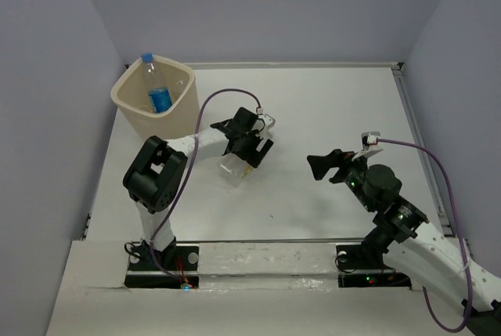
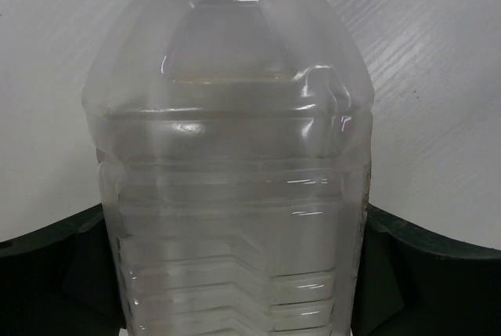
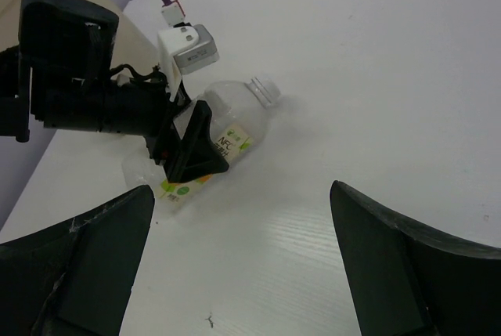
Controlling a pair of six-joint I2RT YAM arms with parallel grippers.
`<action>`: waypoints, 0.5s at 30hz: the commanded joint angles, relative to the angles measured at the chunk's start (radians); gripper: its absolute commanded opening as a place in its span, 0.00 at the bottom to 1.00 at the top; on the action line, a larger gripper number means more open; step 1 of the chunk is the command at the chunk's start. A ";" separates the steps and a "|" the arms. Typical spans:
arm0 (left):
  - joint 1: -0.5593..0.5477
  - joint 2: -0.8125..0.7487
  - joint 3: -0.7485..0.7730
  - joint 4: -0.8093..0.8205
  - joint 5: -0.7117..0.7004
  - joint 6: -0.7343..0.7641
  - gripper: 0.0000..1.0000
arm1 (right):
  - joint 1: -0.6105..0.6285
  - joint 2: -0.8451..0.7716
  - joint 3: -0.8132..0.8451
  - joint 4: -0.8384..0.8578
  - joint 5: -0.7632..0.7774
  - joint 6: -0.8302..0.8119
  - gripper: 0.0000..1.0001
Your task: Put the plastic bottles in the bin
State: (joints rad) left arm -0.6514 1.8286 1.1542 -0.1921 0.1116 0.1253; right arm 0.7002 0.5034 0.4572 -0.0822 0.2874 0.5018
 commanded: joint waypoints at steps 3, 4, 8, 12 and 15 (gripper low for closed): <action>-0.010 -0.083 -0.013 -0.040 0.003 -0.030 0.78 | -0.005 -0.028 0.043 -0.021 -0.011 -0.012 0.99; -0.008 -0.103 -0.011 -0.033 0.002 -0.038 0.64 | -0.005 -0.026 0.043 -0.021 -0.014 -0.012 0.99; -0.013 -0.238 0.025 -0.020 0.013 -0.084 0.49 | -0.005 -0.005 0.052 -0.019 -0.031 -0.016 0.99; -0.013 -0.441 0.091 0.002 -0.018 -0.140 0.48 | -0.005 0.003 0.054 -0.021 -0.044 -0.025 0.99; -0.001 -0.572 0.157 0.032 -0.093 -0.187 0.49 | -0.005 0.001 0.054 -0.018 -0.051 -0.026 0.99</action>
State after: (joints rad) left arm -0.6590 1.4609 1.1900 -0.2401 0.0864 0.0071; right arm 0.7002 0.5068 0.4652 -0.1074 0.2604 0.4934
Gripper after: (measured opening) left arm 0.874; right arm 0.991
